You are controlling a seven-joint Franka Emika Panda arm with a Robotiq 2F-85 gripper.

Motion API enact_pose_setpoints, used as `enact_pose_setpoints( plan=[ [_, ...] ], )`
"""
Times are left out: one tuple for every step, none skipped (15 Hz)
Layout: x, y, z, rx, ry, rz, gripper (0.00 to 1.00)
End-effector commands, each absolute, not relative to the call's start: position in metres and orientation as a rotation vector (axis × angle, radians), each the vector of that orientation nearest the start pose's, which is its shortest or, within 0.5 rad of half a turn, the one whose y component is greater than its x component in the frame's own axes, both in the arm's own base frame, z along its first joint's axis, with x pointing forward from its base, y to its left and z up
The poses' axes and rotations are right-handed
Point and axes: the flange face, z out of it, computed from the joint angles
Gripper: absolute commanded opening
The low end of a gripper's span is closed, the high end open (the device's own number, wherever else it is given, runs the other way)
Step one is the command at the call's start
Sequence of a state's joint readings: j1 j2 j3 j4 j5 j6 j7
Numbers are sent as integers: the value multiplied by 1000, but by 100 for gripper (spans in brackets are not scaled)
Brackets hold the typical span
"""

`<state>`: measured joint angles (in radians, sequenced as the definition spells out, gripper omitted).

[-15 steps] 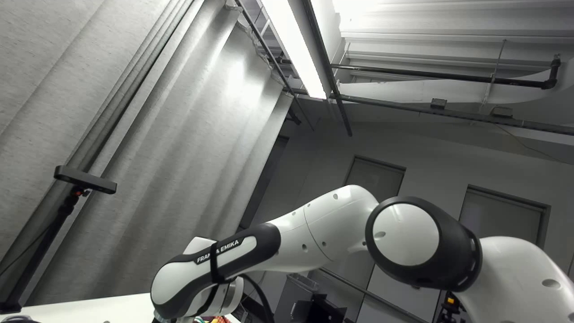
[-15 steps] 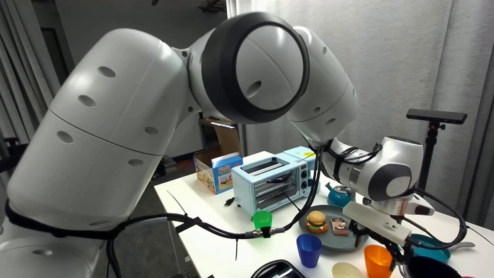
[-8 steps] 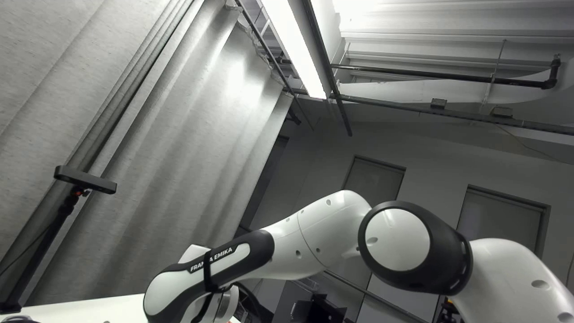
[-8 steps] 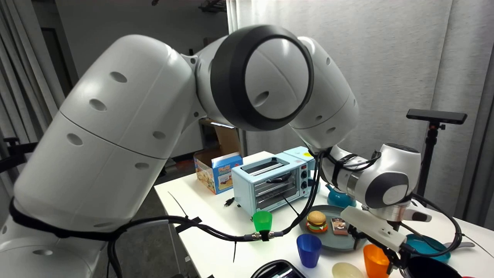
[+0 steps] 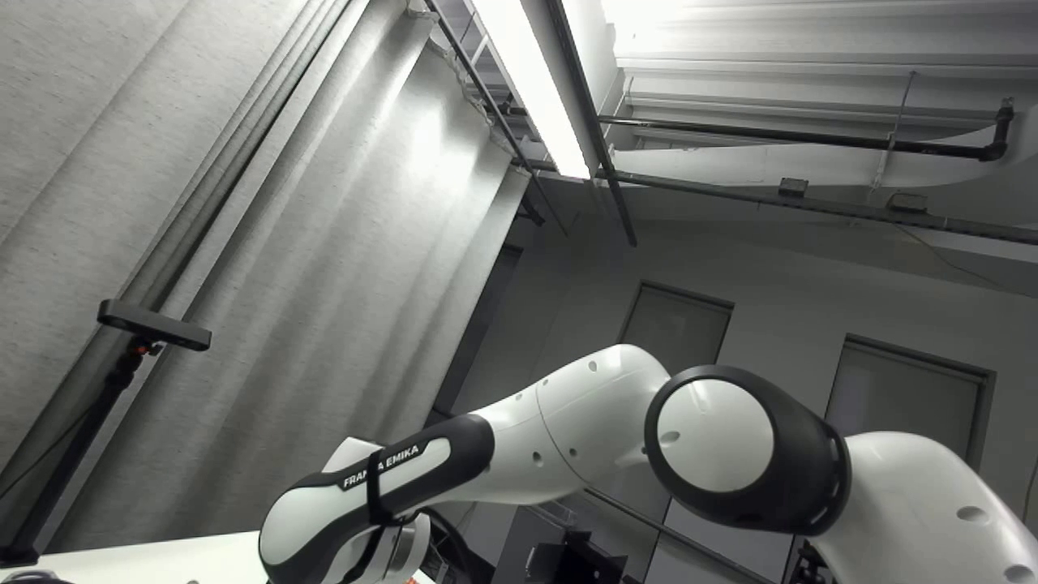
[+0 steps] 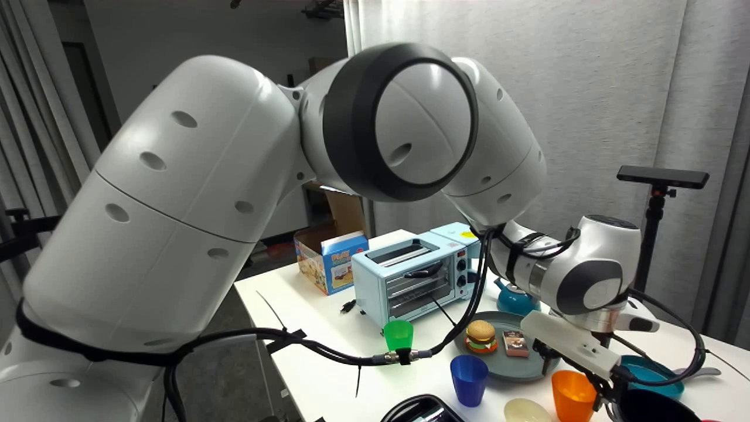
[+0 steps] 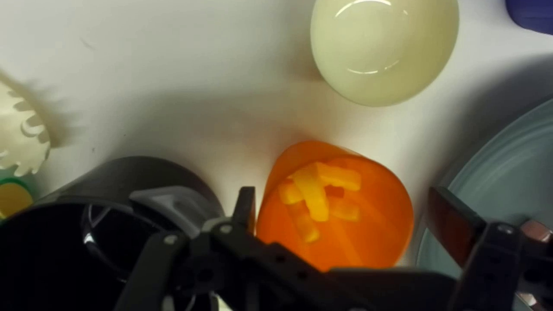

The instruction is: Take the orange cup and pour some of its contents into the pot and some onto the plate.

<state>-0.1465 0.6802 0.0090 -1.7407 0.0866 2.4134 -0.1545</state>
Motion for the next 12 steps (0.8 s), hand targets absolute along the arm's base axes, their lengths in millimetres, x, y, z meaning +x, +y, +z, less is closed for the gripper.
enact_pose_setpoints(
  plan=[
    [668, -94, 186, -3076, 102, -64, 100],
    [668, -95, 186, -3081, 99, -68, 100],
    [668, -96, 185, -3085, 98, -67, 100],
    [668, -97, 184, -3086, 99, -66, 100],
    [668, -98, 183, -3087, 100, -63, 100],
    [668, -99, 183, -3087, 103, -61, 99],
    [668, -100, 182, -3088, 105, -60, 98],
    [668, -101, 182, -3088, 106, -58, 92],
    [668, -101, 181, -3088, 107, -56, 74],
    [668, -102, 181, -3088, 108, -55, 71],
    [668, -102, 180, -3088, 110, -54, 64],
    [669, -103, 183, -3088, 113, -61, 56]
  ],
)
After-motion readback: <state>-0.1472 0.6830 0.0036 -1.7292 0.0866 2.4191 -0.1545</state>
